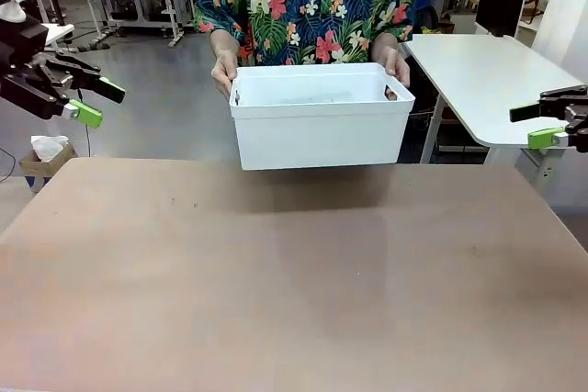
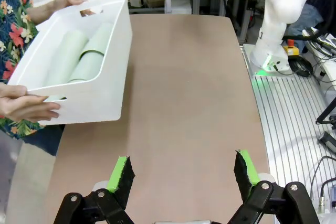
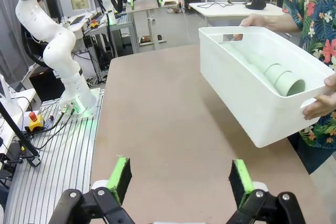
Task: Stack the cups and store them in the basket.
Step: Place the stack of Reusable plastic cups into the Pantry Basket.
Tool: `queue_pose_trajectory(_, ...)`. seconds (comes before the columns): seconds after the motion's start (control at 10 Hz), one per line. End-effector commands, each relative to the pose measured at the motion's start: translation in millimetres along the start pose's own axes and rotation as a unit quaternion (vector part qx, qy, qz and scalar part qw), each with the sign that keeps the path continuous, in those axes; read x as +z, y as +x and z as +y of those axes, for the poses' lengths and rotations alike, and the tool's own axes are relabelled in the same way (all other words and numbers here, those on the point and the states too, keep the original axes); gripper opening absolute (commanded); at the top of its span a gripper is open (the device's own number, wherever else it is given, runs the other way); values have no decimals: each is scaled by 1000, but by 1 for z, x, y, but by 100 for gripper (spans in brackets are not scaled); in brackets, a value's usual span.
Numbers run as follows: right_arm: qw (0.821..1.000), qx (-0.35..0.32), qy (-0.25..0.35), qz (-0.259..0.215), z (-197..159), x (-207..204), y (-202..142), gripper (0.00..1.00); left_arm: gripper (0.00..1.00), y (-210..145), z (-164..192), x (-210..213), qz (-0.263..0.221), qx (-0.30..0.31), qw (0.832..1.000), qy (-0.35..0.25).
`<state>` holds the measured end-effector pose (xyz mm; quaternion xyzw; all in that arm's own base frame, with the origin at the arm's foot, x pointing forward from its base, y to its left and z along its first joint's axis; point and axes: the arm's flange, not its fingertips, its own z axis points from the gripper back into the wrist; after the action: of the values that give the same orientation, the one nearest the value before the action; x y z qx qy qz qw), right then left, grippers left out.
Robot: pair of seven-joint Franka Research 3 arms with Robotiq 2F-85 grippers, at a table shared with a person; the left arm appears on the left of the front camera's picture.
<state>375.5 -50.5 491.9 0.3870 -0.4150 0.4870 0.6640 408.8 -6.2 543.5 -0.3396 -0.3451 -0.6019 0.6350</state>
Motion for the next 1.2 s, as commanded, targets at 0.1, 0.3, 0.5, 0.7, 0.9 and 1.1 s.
queue_pose_trajectory(0.1,1000,-10,-1,-11,1,0,5,100,100,4,-1,1,-2,6,1000,2)
queue_pose_trajectory(0.3,1000,-10,-1,-11,1,0,5,100,100,4,-1,1,-2,6,1000,2)
queue_pose_trajectory(0.5,1000,-10,-1,-11,1,0,5,100,100,4,-1,1,-2,6,1000,2)
queue_pose_trajectory(0.7,1000,-10,-1,-11,1,0,5,100,100,4,-1,1,-2,6,1000,2)
queue_pose_trajectory(0.9,1000,-10,-1,-11,1,0,5,100,100,4,-1,1,-2,6,1000,2)
queue_pose_trajectory(1.1,1000,-10,-1,-11,1,0,5,100,100,4,-1,1,-2,6,1000,2)
